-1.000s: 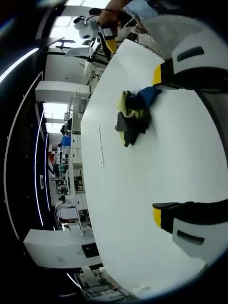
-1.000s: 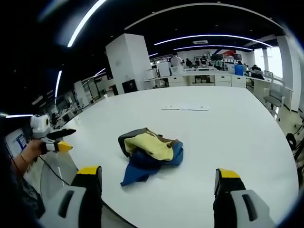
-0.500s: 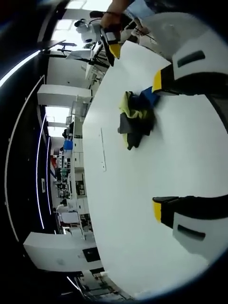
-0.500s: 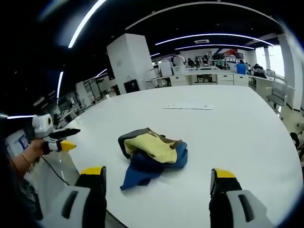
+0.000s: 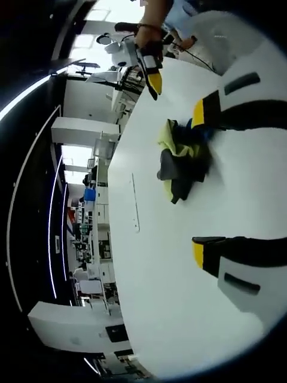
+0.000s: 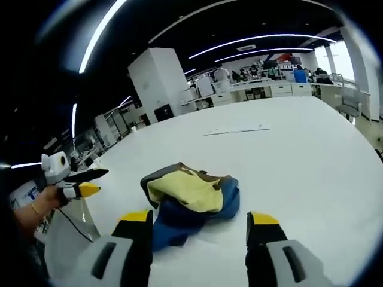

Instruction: Fold the garment on the visible template until the final outline fits inside the template.

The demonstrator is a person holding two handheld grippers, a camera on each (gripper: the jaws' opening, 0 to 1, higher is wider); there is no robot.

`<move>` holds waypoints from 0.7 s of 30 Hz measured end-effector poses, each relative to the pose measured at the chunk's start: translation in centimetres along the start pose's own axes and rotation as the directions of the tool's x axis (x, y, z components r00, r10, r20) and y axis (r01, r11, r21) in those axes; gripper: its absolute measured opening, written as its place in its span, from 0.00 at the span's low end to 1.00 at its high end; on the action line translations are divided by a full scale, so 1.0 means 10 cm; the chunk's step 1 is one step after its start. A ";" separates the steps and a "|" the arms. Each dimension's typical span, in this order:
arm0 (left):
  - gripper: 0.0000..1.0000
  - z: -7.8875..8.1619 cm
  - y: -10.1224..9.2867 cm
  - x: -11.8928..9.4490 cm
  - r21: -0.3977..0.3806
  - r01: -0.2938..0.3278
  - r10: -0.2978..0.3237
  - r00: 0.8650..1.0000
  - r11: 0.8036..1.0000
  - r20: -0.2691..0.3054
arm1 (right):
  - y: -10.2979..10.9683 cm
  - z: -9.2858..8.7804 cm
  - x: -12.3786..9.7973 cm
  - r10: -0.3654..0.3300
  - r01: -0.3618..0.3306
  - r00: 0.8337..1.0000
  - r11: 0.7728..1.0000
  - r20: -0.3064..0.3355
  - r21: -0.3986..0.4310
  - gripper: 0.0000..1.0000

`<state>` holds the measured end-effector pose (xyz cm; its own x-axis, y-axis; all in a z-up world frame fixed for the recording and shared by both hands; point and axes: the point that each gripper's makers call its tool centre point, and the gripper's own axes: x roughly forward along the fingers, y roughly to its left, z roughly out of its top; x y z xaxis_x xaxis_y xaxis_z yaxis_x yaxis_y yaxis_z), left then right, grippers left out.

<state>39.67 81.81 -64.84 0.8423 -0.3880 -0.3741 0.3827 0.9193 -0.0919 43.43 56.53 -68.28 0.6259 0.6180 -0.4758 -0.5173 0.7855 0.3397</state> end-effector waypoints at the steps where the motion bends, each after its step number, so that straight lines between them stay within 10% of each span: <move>1: 0.66 0.01 -0.02 0.04 -0.003 0.010 -0.010 1.000 1.000 0.005 | -0.01 0.00 0.01 -0.001 0.001 1.000 1.000 -0.001 0.002 0.54; 21: 0.51 -0.14 -0.16 0.66 -0.026 0.116 -0.118 0.991 0.993 -0.071 | -0.37 0.02 0.51 -0.028 0.031 0.996 0.999 -0.088 0.038 0.31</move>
<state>44.10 77.85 -68.43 0.7625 -0.4879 -0.4249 0.4678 0.8695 -0.1588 48.66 56.81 -71.75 0.5862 0.5908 -0.5543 -0.4750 0.8050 0.3556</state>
